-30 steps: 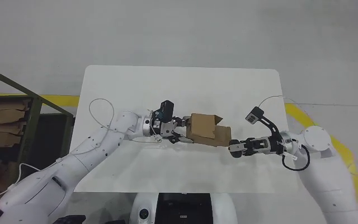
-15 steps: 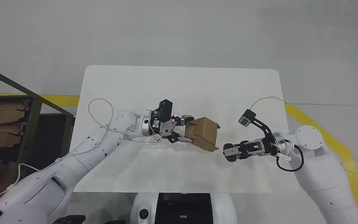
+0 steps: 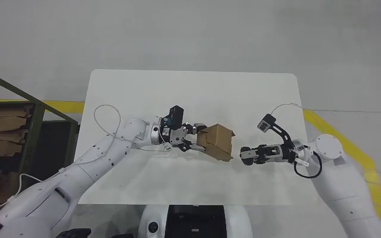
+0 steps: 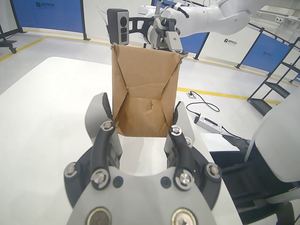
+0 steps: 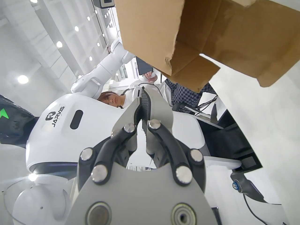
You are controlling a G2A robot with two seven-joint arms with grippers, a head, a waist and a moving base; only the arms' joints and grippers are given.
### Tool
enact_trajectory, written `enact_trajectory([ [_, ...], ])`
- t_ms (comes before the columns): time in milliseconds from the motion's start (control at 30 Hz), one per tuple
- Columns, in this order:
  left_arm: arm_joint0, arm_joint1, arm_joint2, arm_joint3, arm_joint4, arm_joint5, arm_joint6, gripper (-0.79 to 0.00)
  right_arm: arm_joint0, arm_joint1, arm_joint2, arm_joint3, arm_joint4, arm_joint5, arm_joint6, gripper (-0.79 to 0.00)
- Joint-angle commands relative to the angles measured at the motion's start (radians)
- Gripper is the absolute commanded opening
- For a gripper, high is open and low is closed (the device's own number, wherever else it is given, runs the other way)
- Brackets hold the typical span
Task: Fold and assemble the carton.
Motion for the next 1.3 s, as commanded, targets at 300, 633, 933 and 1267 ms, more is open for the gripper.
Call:
enact_trajectory([
  [300, 0.000, 0.000, 0.000, 0.000, 0.000, 0.000, 0.000, -0.570, 0.042, -0.027, -0.080, 0.157, 0.026, -0.023, -0.090, -0.785],
  [633, 0.000, 0.000, 0.000, 0.000, 0.000, 0.000, 0.000, -0.563, 0.185, -0.103, -0.249, 0.342, 0.114, -0.161, -0.063, -0.785],
  [933, 0.000, 0.000, 0.000, 0.000, 0.000, 0.000, 0.000, -0.548, 0.247, -0.166, -0.329, 0.422, 0.267, -0.210, -0.025, -0.785],
  [1267, 0.000, 0.000, 0.000, 0.000, 0.000, 0.000, 0.000, -0.520, 0.272, -0.207, -0.355, 0.430, 0.295, -0.187, -0.002, -0.785],
])
